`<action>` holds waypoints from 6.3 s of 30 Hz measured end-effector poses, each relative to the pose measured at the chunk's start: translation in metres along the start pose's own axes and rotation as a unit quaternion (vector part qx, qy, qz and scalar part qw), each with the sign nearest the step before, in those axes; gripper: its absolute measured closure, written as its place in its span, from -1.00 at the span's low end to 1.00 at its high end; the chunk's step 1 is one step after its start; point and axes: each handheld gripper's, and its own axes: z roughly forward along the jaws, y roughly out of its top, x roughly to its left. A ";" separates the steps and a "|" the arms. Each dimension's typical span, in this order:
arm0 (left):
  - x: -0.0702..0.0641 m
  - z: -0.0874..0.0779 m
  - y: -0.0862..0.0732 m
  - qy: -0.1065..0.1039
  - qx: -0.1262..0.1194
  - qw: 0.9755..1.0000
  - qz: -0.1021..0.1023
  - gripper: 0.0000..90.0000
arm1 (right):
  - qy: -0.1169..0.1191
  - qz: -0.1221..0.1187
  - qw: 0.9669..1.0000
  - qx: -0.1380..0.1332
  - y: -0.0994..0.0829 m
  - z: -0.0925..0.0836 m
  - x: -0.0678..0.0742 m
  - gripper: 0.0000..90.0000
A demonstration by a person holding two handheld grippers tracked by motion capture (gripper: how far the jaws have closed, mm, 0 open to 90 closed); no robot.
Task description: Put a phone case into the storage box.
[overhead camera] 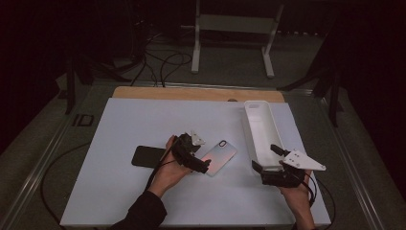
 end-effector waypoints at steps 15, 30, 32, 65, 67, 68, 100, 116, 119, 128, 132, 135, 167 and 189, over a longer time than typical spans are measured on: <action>-0.019 0.044 0.001 -0.038 0.042 0.998 -0.011 -1.00 | -0.002 0.000 1.000 -0.002 -0.001 -0.001 -0.002 -0.80; -0.029 0.046 -0.004 -0.035 0.061 0.998 -0.007 -0.63 | -0.003 0.000 1.000 0.000 -0.001 -0.001 -0.001 -0.80; -0.030 0.045 -0.005 -0.031 0.059 0.998 -0.002 -0.62 | -0.003 0.000 1.000 -0.001 -0.001 -0.001 -0.002 -0.80; 0.010 -0.088 -0.055 0.029 -0.162 0.986 -0.018 -0.62 | 0.105 0.054 0.993 0.001 0.029 0.037 0.011 -0.81; 0.010 -0.088 -0.055 0.029 -0.162 0.986 -0.018 -0.62 | 0.107 0.050 0.993 0.006 0.031 0.040 0.013 -0.81; 0.009 -0.091 -0.055 0.026 -0.170 0.985 -0.017 -0.62 | 0.107 0.050 0.993 0.006 0.031 0.040 0.013 -0.81; -0.005 -0.094 -0.048 -0.006 -0.200 0.980 -0.006 -0.62 | 0.204 0.141 0.967 0.061 0.073 0.119 0.065 0.13; -0.007 -0.087 -0.048 -0.005 -0.188 0.982 -0.010 -0.62 | 0.229 0.161 0.958 0.069 0.079 0.124 0.075 0.65; -0.007 -0.086 -0.048 0.000 -0.187 0.982 -0.007 -0.62 | 0.239 0.157 0.956 0.072 0.082 0.124 0.080 0.76; 0.005 -0.086 -0.051 -0.033 -0.185 0.981 -0.040 -0.65 | 0.225 0.124 0.963 0.075 0.084 0.120 0.084 0.92; 0.008 -0.087 -0.052 -0.061 -0.185 0.980 -0.044 -0.65 | 0.233 0.109 0.964 0.063 0.086 0.117 0.084 0.92; 0.009 -0.086 -0.052 -0.086 -0.183 0.978 -0.045 -0.65 | 0.249 0.094 0.963 0.046 0.089 0.112 0.084 0.92; 0.004 -0.078 -0.054 -0.230 -0.174 0.958 -0.004 0.79 | 0.306 0.003 0.952 0.008 0.102 0.101 0.087 0.17; 0.010 -0.080 -0.056 -0.165 -0.172 0.971 -0.027 0.80 | 0.195 -0.011 0.979 0.050 0.102 0.102 0.094 -0.69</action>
